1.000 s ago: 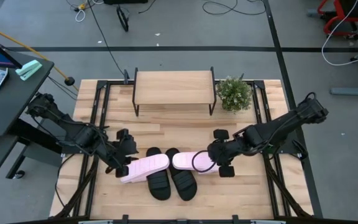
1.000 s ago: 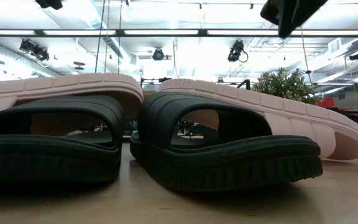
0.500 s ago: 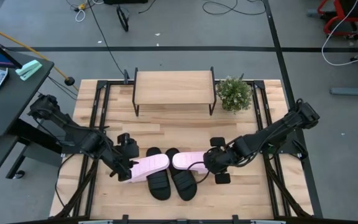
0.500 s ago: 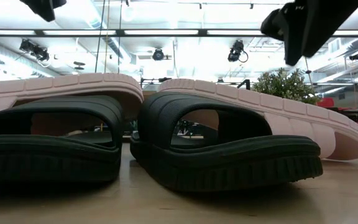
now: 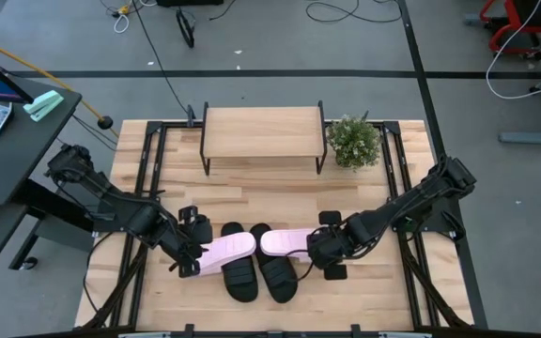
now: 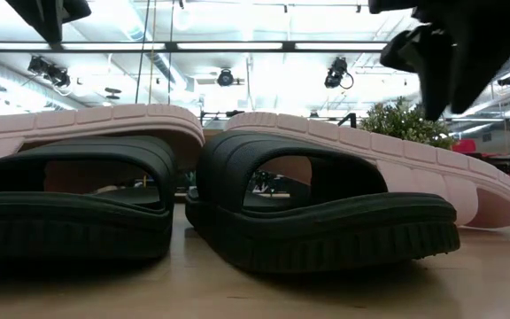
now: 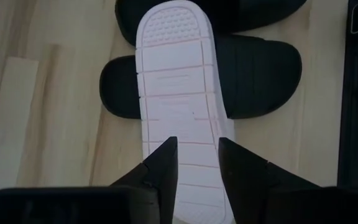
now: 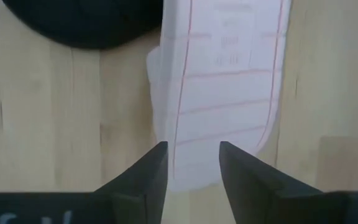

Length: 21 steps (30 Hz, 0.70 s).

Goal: Pick and place slides into the shelf
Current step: Put the right pink slide on the shelf

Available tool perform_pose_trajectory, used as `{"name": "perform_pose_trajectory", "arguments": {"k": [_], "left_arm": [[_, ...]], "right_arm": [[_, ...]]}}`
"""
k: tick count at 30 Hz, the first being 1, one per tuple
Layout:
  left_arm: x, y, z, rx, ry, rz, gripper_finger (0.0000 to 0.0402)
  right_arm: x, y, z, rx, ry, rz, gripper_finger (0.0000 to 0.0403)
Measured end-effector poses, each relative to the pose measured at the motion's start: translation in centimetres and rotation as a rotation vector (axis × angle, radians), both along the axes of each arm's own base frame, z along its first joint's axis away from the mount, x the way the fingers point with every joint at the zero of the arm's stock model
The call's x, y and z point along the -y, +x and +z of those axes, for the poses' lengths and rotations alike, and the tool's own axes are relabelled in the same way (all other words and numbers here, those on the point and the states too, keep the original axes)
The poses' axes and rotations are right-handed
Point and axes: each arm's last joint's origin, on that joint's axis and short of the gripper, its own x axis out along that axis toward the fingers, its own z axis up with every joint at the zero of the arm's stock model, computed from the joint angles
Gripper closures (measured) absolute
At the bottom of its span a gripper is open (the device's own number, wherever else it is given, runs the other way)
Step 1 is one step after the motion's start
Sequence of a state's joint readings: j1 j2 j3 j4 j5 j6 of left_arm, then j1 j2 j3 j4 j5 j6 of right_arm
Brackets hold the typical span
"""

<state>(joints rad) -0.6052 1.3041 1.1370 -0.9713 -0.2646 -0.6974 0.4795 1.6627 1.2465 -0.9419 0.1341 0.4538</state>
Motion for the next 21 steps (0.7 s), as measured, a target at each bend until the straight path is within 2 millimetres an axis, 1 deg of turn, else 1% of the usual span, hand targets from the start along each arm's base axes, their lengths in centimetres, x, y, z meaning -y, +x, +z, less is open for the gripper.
{"name": "perform_pose_trajectory", "arguments": {"k": [5,9,12,17,21], "left_arm": [[0.0,-0.1,0.0,-0.005,0.002,0.002,0.0285],[-0.1,-0.1,0.0,-0.006,-0.009,0.021,0.0283],[-0.1,-0.1,0.0,-0.009,-0.007,0.022,0.0286],[-0.1,-0.1,0.0,-0.009,-0.006,0.022,0.0291],[-0.1,-0.1,0.0,-0.010,-0.006,0.022,0.0290]], "right_arm": [[-0.8,-0.4,0.0,-0.006,-0.001,0.028,0.0242],[-0.7,-0.5,-0.6,-0.017,-0.006,0.017,0.0223],[-0.4,-1.0,-1.5,-0.042,-0.015,-0.013,0.0205],[-0.1,-1.6,-4.1,-0.044,0.004,-0.058,0.0172],[0.2,-2.1,-5.1,-0.064,0.012,-0.099,0.0148]]}}
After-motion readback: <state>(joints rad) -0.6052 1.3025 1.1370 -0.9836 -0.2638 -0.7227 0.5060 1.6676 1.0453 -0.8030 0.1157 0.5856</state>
